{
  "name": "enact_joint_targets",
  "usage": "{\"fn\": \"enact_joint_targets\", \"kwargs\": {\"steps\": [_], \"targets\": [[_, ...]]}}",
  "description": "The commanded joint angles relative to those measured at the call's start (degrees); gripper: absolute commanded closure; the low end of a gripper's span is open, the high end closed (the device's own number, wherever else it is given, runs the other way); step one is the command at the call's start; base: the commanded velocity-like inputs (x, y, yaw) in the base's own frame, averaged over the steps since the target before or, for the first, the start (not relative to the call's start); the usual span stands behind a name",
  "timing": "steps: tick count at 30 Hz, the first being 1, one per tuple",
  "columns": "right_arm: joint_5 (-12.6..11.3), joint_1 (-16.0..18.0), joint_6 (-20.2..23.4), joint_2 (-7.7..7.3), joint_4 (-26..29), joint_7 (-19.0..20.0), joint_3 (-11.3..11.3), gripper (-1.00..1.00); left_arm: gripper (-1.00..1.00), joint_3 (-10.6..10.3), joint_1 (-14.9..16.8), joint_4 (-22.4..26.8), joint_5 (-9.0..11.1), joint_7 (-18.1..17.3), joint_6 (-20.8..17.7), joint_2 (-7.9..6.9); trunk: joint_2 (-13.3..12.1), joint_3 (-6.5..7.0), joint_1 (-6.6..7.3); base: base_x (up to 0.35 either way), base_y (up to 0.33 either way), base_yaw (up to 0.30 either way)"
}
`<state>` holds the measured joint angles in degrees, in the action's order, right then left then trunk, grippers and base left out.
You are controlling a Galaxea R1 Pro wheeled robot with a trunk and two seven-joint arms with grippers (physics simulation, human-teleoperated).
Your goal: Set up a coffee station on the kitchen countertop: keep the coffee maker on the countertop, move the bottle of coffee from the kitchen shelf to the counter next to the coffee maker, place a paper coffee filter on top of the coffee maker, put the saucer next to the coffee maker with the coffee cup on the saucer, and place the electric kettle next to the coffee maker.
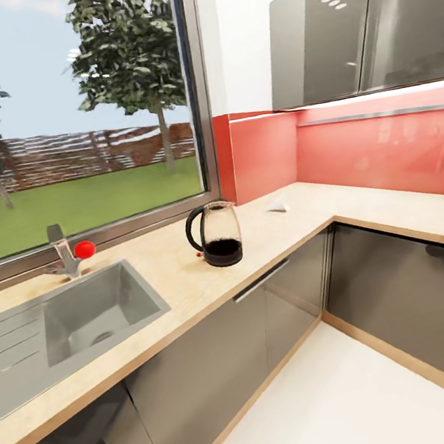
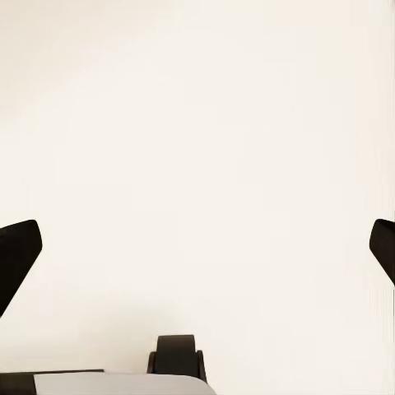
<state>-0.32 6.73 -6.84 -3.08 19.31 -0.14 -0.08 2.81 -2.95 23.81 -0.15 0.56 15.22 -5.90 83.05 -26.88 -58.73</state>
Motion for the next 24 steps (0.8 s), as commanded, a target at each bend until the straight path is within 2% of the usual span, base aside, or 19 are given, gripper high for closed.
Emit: {"fn": "enact_joint_targets", "kwargs": {"steps": [1,9,24], "targets": [[0.0,0.0,-0.2,0.0,-0.1,0.0,0.0,-1.0,-1.0,0.1,0.0,0.1,0.0,0.1,0.1,0.01,0.0,-0.05,0.0,0.002,-0.002,-0.28],[0.0,0.0,-0.2,0.07,-0.1,0.0,0.0,-1.0,-1.0,0.0,0.0,0.1,0.0,0.1,0.1,0.01,0.0,-0.05,0.0,0.042,-0.039,-0.241],[0.0,0.0,-0.1,0.66,-0.1,0.0,0.0,-1.0,-1.0,-0.5,0.0,-1.0,0.0,0.1,0.0,0.09,0.0,-0.05,0.0,0.199,-0.213,-0.02]]}}
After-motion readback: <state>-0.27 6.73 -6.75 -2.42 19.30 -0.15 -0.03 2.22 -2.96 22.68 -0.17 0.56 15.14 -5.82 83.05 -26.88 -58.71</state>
